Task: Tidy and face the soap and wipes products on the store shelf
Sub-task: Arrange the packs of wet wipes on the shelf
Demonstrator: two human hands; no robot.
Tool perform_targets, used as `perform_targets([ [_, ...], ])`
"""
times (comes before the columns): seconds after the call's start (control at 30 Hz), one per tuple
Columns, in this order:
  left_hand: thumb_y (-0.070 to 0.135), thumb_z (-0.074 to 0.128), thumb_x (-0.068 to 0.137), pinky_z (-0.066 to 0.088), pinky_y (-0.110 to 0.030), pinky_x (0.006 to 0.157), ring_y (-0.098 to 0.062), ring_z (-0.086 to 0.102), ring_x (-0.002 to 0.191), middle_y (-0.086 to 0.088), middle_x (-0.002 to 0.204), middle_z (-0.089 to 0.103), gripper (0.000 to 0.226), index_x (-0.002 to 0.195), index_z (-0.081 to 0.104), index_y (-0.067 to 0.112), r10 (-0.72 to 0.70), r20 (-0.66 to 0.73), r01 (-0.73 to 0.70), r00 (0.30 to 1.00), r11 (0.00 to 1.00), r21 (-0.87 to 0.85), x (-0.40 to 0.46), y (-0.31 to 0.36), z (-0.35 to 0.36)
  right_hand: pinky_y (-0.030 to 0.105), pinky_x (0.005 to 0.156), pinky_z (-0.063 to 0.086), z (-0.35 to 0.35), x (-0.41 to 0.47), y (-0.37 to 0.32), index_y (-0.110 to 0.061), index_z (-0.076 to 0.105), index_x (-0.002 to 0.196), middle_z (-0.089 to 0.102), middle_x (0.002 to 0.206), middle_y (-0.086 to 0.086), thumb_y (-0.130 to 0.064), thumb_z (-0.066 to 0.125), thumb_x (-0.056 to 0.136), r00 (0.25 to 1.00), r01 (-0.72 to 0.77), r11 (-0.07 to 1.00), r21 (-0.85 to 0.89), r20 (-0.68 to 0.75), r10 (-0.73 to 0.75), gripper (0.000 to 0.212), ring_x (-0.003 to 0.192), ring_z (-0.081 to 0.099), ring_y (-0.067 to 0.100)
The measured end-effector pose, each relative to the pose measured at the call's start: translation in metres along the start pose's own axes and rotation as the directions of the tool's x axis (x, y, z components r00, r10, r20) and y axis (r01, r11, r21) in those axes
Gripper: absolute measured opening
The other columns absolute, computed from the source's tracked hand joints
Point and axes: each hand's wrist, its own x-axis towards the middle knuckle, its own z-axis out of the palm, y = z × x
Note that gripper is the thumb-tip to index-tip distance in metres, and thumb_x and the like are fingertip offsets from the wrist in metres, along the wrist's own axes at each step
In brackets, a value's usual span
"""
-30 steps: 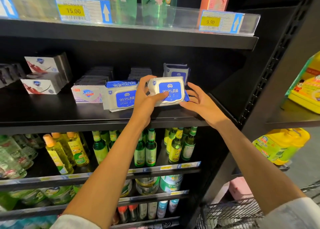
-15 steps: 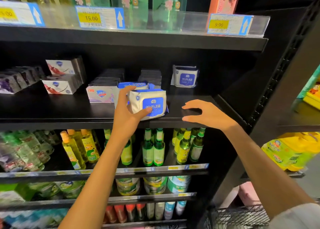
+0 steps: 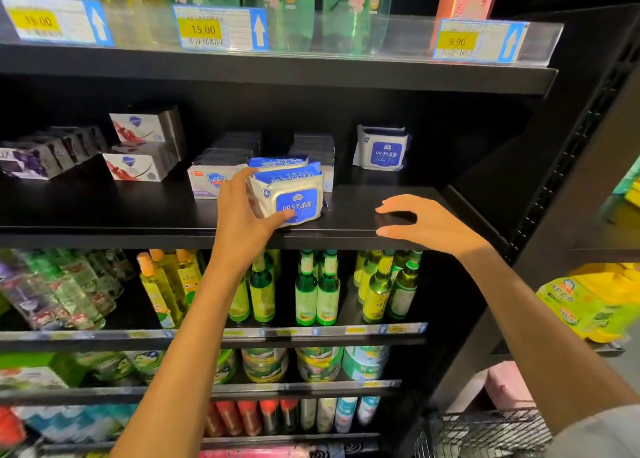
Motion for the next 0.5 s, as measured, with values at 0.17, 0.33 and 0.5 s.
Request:
perform_targets([
  [0.17, 0.03, 0.092, 0.078, 0.052, -0.046, 0.108, -0.014, 0.046, 0.137, 0.0, 0.152, 0.041, 0.096, 0.155, 0.034, 0.027, 0.016, -0.032, -0.016, 0.999, 1.0, -0.002, 0.003, -0.005, 0.003, 0.031, 0.111, 0.041, 0.001, 0.002, 0.0, -0.04, 0.063, 0.132, 0.056, 0.144, -0.015, -0.053, 0.079, 0.086, 1.0, 0.001, 1.0, -0.021, 0.007, 0.0, 0.051, 0.129, 0.051, 0.006],
  [0.33, 0.032, 0.084, 0.088, 0.042, -0.033, 0.1, -0.023, 0.039, 0.131, -0.011, 0.14, 0.045, 0.071, 0.147, 0.046, 0.016, 0.193, -0.21, -0.147, 0.959, 0.965, 0.215, -0.026, 0.0, 0.004, 0.026, 0.104, 0.041, -0.001, 0.006, -0.001, -0.039, 0.07, 0.124, 0.063, 0.131, -0.022, -0.053, 0.074, 0.09, 0.999, -0.013, 0.999, 0.03, -0.045, 0.015, 0.037, 0.12, 0.057, -0.001],
  [0.5, 0.03, 0.069, 0.1, 0.048, -0.039, 0.089, -0.03, 0.058, 0.104, -0.011, 0.113, 0.062, 0.033, 0.125, 0.067, 0.008, 0.572, 0.039, -0.551, 0.82, 0.768, 0.328, -0.045, 0.017, 0.035, 0.016, 0.091, 0.046, -0.006, 0.04, 0.007, -0.025, 0.072, 0.124, 0.07, 0.119, -0.01, -0.035, 0.076, 0.094, 0.959, -0.045, 0.978, 0.203, -0.265, 0.099, 0.031, 0.109, 0.063, 0.003],
])
